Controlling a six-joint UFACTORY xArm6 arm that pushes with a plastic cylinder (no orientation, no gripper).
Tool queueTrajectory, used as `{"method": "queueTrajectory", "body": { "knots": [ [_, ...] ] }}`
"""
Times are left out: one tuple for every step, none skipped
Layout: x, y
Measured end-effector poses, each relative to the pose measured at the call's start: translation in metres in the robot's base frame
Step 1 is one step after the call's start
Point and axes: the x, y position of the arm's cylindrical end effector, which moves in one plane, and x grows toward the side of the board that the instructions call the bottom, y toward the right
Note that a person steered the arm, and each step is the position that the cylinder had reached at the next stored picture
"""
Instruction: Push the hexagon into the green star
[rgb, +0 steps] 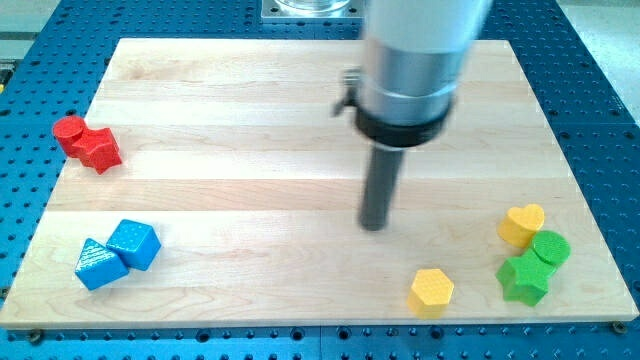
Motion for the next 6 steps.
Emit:
{"method": "queueTrajectory", "body": {
  "knots": [
    [0.061, -0.036],
    [0.096, -0.029],
    [0.098, -0.028],
    [0.098, 0.013],
    [0.097, 0.057],
    [0.096, 0.116]
  ]
}}
